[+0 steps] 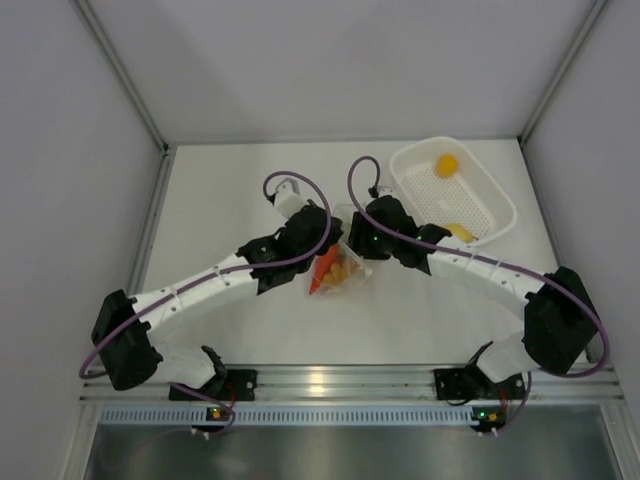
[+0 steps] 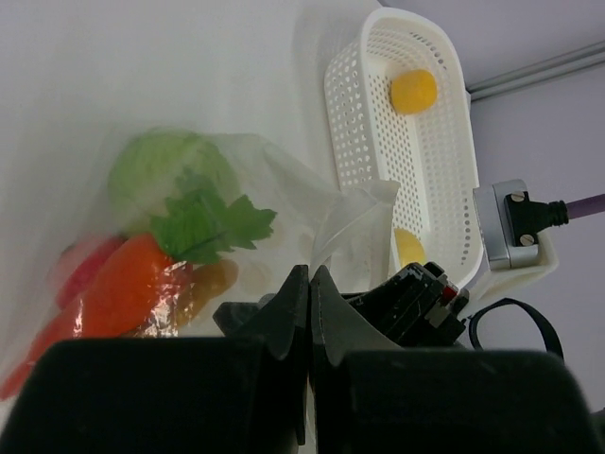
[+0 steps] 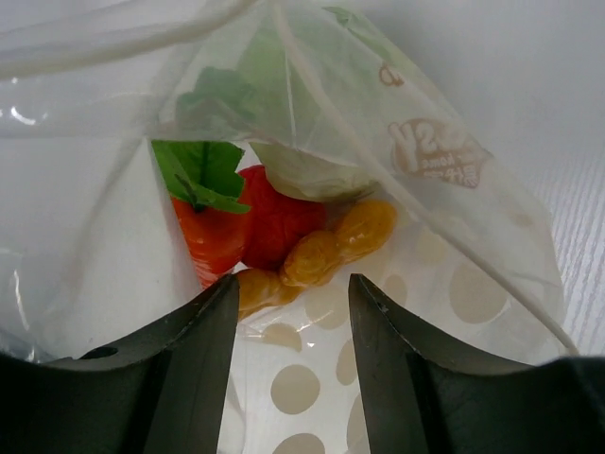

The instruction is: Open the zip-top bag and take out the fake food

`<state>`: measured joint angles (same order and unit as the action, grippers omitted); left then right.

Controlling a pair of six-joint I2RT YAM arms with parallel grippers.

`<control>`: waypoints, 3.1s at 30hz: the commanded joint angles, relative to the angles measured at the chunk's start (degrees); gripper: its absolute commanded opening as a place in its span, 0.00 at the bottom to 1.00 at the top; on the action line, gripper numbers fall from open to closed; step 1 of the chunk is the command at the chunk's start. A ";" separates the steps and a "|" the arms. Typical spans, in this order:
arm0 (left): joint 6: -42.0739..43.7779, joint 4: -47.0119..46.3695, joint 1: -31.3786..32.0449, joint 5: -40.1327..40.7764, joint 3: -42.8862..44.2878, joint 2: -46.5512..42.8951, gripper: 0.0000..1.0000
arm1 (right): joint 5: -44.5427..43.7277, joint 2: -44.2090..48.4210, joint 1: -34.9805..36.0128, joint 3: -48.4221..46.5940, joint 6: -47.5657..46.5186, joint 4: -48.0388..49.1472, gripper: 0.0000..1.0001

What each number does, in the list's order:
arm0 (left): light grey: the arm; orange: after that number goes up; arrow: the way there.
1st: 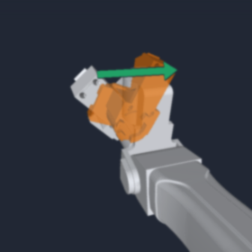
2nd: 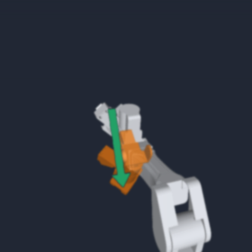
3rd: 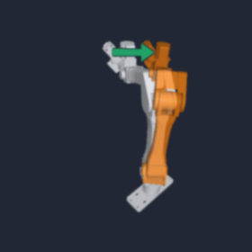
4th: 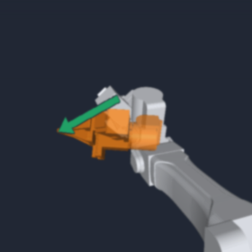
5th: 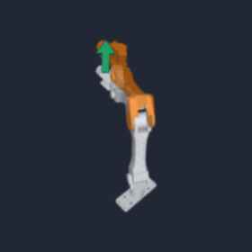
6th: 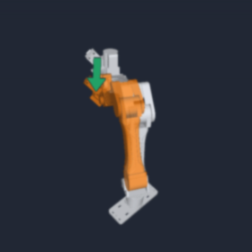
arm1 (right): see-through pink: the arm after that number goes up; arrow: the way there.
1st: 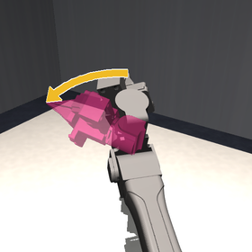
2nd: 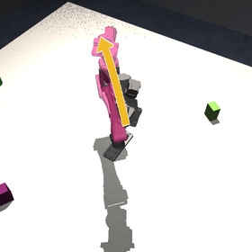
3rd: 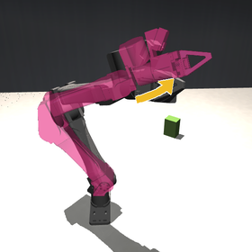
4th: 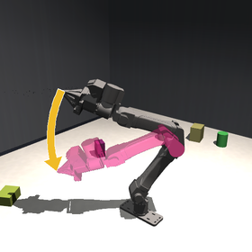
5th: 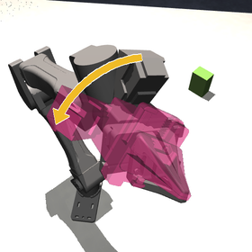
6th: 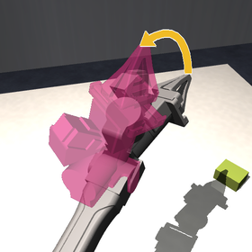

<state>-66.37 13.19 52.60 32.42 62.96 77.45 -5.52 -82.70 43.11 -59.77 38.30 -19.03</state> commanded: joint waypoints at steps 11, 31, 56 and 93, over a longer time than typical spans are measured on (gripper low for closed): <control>-4.65 -3.00 4.35 6.60 -5.39 -0.28 0.00 | -0.02 -4.32 0.39 5.87 6.79 6.62 0.59; -4.82 -4.67 5.67 3.87 -8.47 1.12 0.00 | -2.82 -12.58 -2.07 9.85 16.01 15.60 0.47; -5.00 -4.58 6.99 5.37 -8.82 0.07 0.00 | -7.58 -6.35 -2.95 10.55 11.27 11.90 0.00; 23.04 -0.36 6.29 -0.43 1.55 -4.15 0.00 | -2.83 26.53 5.48 22.59 -34.42 27.02 0.00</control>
<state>-45.65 12.16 59.33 33.23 63.22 75.85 -8.54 -58.43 46.17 -37.82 10.39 3.03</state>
